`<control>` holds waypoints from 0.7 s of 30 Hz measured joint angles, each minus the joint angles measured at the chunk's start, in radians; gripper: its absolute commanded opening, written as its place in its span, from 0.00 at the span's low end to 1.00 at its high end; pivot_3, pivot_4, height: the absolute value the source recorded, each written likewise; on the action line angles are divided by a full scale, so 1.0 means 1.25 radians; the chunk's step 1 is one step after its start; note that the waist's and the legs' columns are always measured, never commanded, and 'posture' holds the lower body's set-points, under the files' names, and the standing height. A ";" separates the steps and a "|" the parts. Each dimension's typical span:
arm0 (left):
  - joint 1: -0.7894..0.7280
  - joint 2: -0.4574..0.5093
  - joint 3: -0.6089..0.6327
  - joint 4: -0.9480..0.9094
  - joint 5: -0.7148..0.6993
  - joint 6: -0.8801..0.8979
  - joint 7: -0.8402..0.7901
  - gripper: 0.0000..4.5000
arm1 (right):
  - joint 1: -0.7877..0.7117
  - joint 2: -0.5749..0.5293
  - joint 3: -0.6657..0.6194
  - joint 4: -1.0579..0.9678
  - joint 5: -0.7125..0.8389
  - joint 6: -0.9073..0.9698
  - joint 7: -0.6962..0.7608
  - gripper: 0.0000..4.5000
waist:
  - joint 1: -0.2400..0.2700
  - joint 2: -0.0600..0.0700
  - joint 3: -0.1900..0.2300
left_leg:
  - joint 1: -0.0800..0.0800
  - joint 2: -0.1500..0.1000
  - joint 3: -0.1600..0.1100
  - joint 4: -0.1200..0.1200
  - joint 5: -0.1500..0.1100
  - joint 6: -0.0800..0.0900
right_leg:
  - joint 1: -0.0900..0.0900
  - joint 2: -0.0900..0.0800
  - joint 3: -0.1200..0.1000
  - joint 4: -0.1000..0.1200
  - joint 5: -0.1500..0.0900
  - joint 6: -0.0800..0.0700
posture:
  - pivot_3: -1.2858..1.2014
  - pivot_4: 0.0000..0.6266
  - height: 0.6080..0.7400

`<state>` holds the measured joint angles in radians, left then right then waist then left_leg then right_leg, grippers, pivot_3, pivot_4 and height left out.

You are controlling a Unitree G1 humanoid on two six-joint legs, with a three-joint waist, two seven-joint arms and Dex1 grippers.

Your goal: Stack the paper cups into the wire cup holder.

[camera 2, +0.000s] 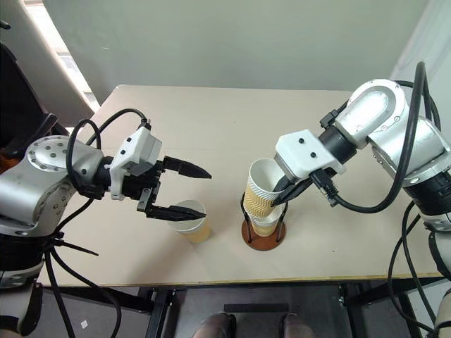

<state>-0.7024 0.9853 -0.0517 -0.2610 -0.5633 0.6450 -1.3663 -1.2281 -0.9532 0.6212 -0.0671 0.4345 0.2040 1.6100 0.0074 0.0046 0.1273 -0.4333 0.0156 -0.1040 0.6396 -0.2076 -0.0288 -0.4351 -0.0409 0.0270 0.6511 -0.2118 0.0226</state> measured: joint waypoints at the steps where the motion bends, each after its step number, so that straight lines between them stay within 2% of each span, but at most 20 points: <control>1: 0.002 0.002 0.000 -0.004 -0.001 0.003 0.000 1.00 | 0.002 0.004 0.005 0.004 -0.013 -0.005 0.000 0.01 | -0.001 0.000 0.000 | 0.000 0.000 0.000 0.000 0.001 0.000 | 0.000 0.000 0.000 0.000 0.000 0.000 | 0.52 0.24 1.00; 12: 0.037 0.019 0.017 -0.035 -0.020 0.024 0.021 1.00 | 0.017 0.043 0.026 0.052 -0.130 -0.092 0.000 0.01 | -0.001 0.000 0.000 | -0.001 0.000 0.000 0.000 0.002 0.000 | -0.001 0.000 0.000 0.001 0.002 -0.001 | 0.52 0.24 1.00; 15: 0.040 0.021 0.017 -0.035 -0.021 0.024 0.021 1.00 | 0.016 0.042 0.046 0.051 -0.126 -0.097 0.000 0.13 | -0.001 0.000 0.000 | -0.001 0.000 0.000 -0.001 0.002 0.000 | -0.001 0.000 0.000 0.000 0.002 -0.001 | 0.52 0.24 1.00; 21: 0.033 0.035 0.017 -0.010 -0.012 0.004 -0.001 1.00 | -0.009 0.039 0.055 0.051 -0.116 -0.095 0.000 0.57 | -0.001 0.000 0.000 | -0.001 0.000 0.000 -0.001 0.002 0.000 | -0.002 0.000 0.000 0.000 0.002 -0.001 | 0.52 0.24 1.00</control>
<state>-0.6617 1.0293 -0.0306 -0.2732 -0.5788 0.6497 -1.3680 -1.2396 -0.9050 0.6898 -0.0033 0.2897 0.0855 1.6101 0.0061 0.0045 0.1272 -0.4348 0.0156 -0.1042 0.6384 -0.2050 -0.0285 -0.4369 -0.0409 0.0267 0.6511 -0.2098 0.0208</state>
